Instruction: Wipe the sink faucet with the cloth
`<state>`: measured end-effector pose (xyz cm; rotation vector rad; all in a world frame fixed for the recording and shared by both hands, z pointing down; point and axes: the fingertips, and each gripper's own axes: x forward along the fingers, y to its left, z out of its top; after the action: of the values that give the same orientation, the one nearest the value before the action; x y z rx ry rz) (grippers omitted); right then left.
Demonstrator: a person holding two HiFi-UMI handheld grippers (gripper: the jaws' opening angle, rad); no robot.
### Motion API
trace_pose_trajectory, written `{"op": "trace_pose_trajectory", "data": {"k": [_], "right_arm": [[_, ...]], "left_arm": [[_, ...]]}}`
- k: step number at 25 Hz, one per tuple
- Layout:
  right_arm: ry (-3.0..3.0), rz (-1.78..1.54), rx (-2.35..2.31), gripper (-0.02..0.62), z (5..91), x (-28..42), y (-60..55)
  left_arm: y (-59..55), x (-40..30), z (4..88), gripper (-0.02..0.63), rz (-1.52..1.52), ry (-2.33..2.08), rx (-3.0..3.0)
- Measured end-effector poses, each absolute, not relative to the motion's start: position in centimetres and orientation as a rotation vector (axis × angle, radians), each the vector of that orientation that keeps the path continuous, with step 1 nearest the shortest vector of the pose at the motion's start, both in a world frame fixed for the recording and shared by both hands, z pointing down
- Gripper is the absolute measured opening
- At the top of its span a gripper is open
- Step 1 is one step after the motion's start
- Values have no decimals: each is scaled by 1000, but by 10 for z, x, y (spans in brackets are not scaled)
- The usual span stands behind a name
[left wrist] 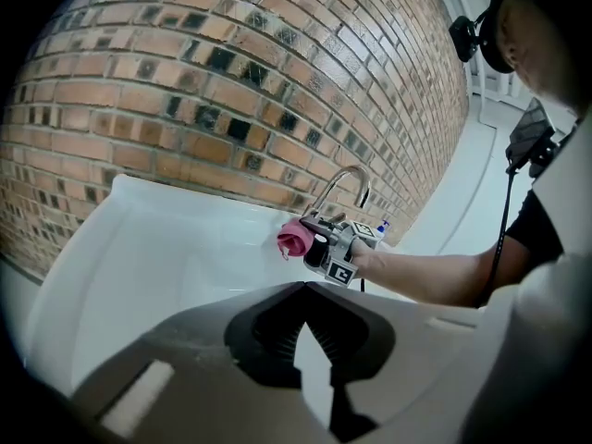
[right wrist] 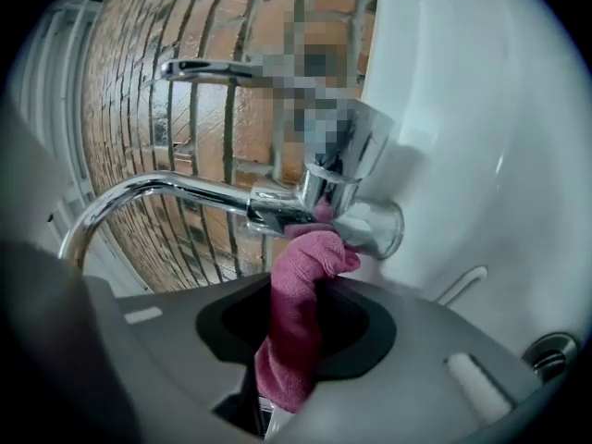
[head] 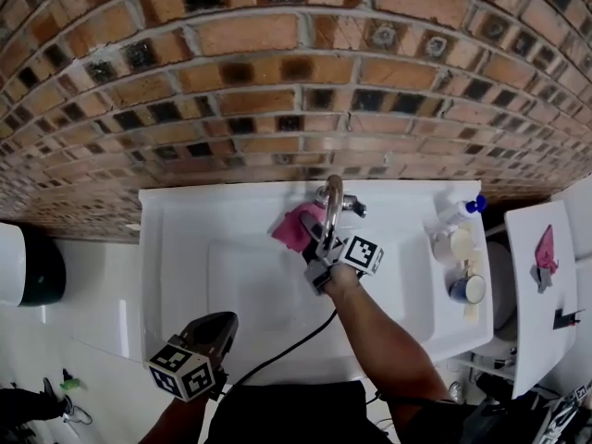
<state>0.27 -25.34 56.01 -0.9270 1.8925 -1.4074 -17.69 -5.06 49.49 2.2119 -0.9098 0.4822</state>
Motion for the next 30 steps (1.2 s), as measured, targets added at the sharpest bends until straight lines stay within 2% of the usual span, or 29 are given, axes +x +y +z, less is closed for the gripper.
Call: {"op": "trace_pose_trajectory", "data": {"k": [16, 20, 24, 30], "right_arm": [[1962, -1284, -801, 114, 497, 4, -231], [2005, -1286, -894, 114, 498, 14, -205], [2097, -1314, -1273, 115, 517, 55, -155], [2184, -1207, -1384, 117, 481, 62, -78]], "left_arm": [[-45, -168, 486, 6, 451, -885, 2242], [-46, -172, 480, 6, 404, -884, 2256], [-43, -166, 471, 6, 342, -819, 2279], [-37, -153, 461, 6, 329, -683, 2366]]}}
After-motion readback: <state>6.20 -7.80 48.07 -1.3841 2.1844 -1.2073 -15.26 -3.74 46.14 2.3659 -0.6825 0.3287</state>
